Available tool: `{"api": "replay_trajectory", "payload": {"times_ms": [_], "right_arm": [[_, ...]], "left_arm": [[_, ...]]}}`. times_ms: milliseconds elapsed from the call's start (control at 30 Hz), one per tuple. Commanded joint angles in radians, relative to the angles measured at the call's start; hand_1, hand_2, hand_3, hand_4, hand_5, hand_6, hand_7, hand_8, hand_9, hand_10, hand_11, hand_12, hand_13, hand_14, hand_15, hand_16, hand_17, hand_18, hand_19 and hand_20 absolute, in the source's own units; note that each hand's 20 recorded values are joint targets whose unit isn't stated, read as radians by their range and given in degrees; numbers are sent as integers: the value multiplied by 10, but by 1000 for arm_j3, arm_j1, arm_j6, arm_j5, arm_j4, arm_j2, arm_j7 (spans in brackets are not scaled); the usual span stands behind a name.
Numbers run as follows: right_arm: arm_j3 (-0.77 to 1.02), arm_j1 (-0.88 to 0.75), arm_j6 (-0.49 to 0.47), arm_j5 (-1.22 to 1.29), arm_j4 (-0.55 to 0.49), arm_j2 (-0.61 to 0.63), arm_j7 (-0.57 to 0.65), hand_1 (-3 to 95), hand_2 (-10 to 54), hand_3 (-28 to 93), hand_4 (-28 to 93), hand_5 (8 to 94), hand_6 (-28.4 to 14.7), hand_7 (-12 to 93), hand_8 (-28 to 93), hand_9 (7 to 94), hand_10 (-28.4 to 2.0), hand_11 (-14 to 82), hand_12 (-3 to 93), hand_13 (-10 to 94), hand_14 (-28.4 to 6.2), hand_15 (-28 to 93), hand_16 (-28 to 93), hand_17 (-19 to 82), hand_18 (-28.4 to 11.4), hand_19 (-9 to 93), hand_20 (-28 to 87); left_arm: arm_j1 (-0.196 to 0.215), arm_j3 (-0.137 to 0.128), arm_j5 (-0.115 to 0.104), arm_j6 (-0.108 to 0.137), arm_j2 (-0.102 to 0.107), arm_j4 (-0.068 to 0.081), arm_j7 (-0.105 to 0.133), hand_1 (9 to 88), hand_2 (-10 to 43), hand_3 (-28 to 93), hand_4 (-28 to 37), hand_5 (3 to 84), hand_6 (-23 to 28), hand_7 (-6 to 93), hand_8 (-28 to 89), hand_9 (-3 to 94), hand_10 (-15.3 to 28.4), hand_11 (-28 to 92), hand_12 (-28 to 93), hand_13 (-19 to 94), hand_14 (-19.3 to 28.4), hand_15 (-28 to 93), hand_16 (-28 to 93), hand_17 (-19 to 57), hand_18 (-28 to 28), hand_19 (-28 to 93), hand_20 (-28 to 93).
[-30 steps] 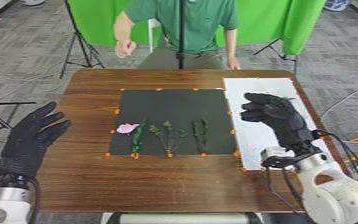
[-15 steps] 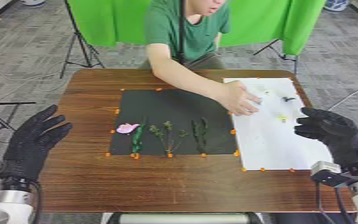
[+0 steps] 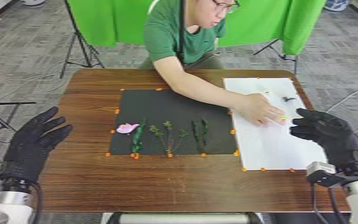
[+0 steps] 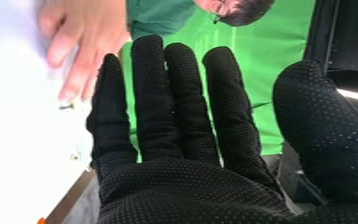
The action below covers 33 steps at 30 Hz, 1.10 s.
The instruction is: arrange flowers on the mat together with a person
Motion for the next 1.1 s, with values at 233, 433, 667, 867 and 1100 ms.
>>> {"api": "replay_trajectory", "payload": {"times_ms": [233,433,667,867,1100], "right_arm": [[-37,37,19,-2,1,4,1,218,23,910,-192,522,-28,230,-118,516,-150,231,250,448,-126,412,226,170,-206,558,316],[-22,8,37,2,-13,2,-5,220,24,909,-193,524,-29,230,-118,516,-150,232,249,448,-127,412,226,170,-206,558,315],[-42,37,20,-9,-2,3,0,220,22,909,-192,527,-28,233,-119,519,-150,233,249,449,-127,414,226,170,-206,559,316],[-43,32,14,0,-3,10,4,219,22,911,-193,528,-28,234,-118,519,-150,234,250,451,-126,415,225,171,-206,559,316],[-44,25,10,-15,-3,0,7,220,22,909,-194,529,-29,234,-119,519,-150,234,249,450,-126,415,224,171,-206,560,316]], "left_arm": [[4,-4,9,-11,5,1,-16,282,11,699,-251,376,27,232,-100,340,143,302,162,312,180,401,-1,-34,227,506,88],[6,7,1,-4,-4,2,-12,281,10,701,-252,377,27,231,-98,341,143,302,162,312,180,401,-1,-34,227,506,88],[25,-7,-2,-1,-6,-1,-13,281,10,702,-254,377,27,233,-99,340,143,302,162,312,181,401,-1,-34,228,505,88],[-5,6,10,-16,7,9,-19,281,10,702,-253,378,27,232,-99,341,144,301,162,313,182,403,-1,-34,228,506,88],[19,0,1,-11,-3,5,-22,281,10,701,-254,377,27,233,-99,341,143,302,162,312,181,402,-1,-34,227,505,89]]}}
